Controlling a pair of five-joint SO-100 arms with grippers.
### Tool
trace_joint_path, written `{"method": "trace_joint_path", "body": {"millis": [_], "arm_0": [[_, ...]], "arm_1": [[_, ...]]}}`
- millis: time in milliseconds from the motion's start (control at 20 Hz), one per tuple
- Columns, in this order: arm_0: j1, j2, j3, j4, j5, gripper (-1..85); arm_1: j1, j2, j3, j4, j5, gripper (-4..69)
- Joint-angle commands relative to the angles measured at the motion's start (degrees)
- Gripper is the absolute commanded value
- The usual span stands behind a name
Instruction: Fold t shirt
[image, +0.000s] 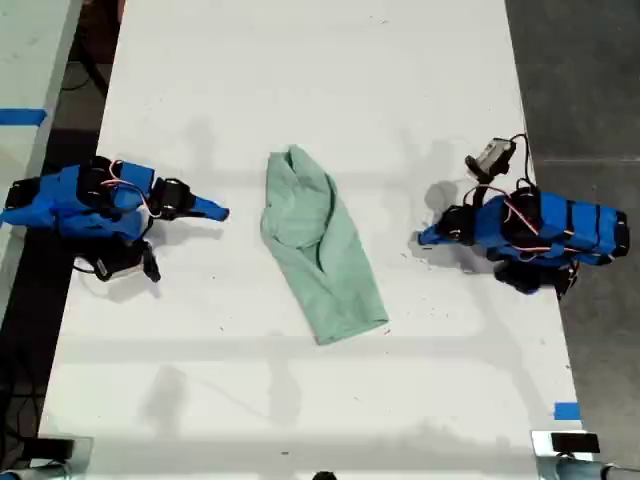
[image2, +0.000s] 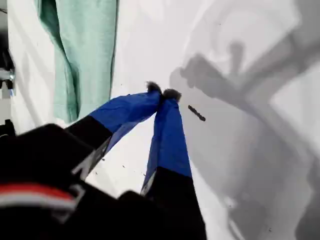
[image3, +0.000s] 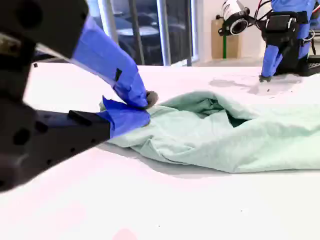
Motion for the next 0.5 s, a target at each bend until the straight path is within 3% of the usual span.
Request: {"method": "trace_joint_path", "body": {"millis": [0,350,450], "arm_0": [[-0.26,0.44,0.18,3.43,-1.05,-0.1],[-0.18,0.44,0.09,3.52,-1.05,-0.1],[-0.18,0.44,0.09,3.52,-1.05,-0.1]], "arm_1": [[-1.49,0.79,3.16,1.41,-1.23,1.1],[-2.64,0.79,3.08,1.41,0.44,1.1],[-4.48,0.79,3.16,-1.67,-0.88,1.2]]}}
